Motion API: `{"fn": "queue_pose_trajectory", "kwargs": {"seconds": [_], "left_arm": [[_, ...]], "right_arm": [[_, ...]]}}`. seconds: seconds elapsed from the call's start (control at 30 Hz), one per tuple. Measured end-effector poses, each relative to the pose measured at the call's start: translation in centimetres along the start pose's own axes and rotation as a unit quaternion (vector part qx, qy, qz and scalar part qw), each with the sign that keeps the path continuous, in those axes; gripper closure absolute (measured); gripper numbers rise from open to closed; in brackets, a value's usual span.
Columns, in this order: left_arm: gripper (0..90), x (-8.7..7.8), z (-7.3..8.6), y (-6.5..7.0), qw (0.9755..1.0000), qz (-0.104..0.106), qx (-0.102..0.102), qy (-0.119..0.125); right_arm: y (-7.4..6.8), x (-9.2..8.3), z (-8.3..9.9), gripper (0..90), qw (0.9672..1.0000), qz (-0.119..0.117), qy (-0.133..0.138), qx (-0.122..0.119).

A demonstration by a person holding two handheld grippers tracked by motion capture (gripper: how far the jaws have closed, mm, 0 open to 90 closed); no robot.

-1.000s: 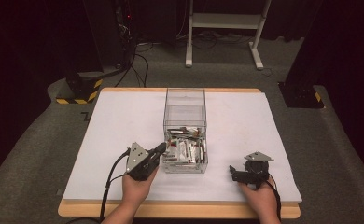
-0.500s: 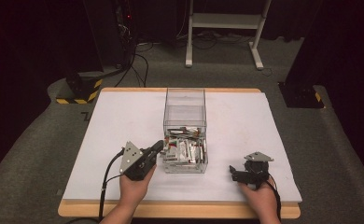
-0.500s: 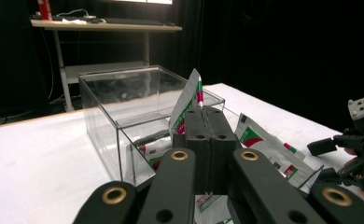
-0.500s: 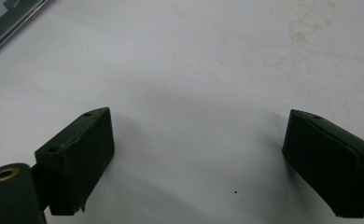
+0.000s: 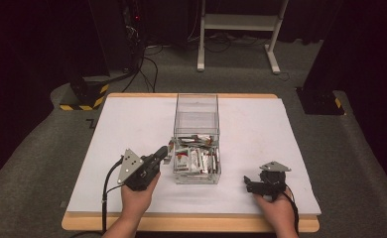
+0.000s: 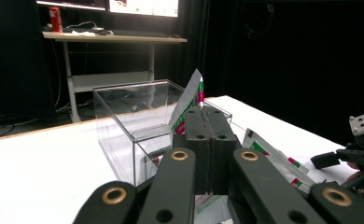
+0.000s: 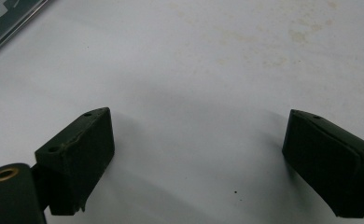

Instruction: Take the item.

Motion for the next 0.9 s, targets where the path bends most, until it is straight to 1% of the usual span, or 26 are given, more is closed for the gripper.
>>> {"fn": "queue_pose_trajectory", "kwargs": {"seconds": [0.23,0.53,0.77,0.9], "left_arm": [[89.6,-0.4,-0.2,-0.5,1.0,-0.006,0.001,0.003],[89.6,-0.8,-0.2,-1.2,0.9999,-0.014,-0.003,0.004],[89.6,-1.0,0.1,-1.8,0.9998,-0.021,-0.005,-0.001],[89.6,-1.2,0.4,-2.1,0.9996,-0.026,-0.001,-0.006]], "right_arm": [[0.0,0.0,0.0,8.9,1.0,-0.001,-0.001,0.002],[0.0,0.0,0.0,8.7,1.0,-0.002,-0.002,0.004],[0.0,0.0,0.0,8.6,1.0,-0.003,-0.002,0.005],[0.0,0.0,0.0,8.6,1.0,-0.003,-0.002,0.005]]}}
Point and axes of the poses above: each handheld gripper's, and its own axes: x roughly forward along the jaws, z roughly out of its underside, y roughly to its right, the point moved 8 cm from there along x, roughly forward along the jaws, and after that the axes turned 2 degrees about -x, right-handed, at the moved point
